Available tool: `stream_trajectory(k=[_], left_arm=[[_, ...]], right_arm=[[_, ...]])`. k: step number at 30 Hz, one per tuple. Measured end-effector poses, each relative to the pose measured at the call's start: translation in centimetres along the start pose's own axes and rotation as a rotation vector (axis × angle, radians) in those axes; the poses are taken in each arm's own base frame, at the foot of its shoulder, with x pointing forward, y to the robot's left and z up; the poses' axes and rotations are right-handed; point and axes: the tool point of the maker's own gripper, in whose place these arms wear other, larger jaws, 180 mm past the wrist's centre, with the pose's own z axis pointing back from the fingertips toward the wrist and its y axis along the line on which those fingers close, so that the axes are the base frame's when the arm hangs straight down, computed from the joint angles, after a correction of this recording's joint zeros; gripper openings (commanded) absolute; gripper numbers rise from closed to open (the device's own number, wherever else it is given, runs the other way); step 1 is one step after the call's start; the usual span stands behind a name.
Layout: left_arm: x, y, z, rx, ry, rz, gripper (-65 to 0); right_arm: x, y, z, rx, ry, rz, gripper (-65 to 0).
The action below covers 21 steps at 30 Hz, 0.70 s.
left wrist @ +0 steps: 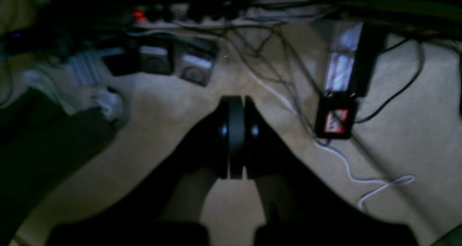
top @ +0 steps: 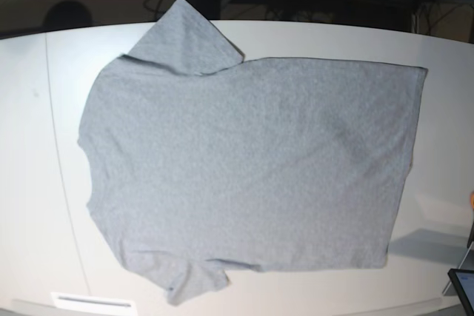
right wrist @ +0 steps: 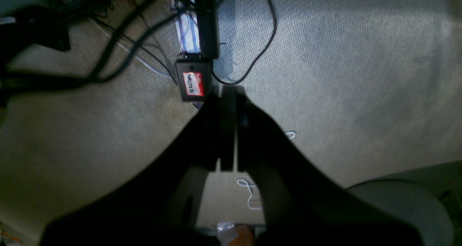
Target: Fold the T-shirt properly
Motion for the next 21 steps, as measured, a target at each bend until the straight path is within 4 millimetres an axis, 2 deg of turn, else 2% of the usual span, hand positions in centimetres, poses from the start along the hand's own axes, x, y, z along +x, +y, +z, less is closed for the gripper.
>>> stream_trajectory(k=[2,8,14,21], left_arm=[[-0.3,0.8,1.2,0.009,-0.035,-0.018,-65.0],[1.4,1.8,3.5,0.022,-0.209,-0.039,-65.0],[2.4,2.9,5.7,0.031,-0.367,-0.061,-65.0],[5.0,9.5,8.7,0.225,-0.591,0.073,-65.0]], right_arm=[[0.1,-0.2,1.0,-0.005,-0.035,0.001,-65.0],[2.5,-0.6,4.1,-0.014,-0.176,0.005,-65.0],[2.3,-1.1,7.4,-0.025,-0.227,0.007,-65.0],[5.1,-4.6,11.1,-0.134,-0.346,-0.073,-65.0]])
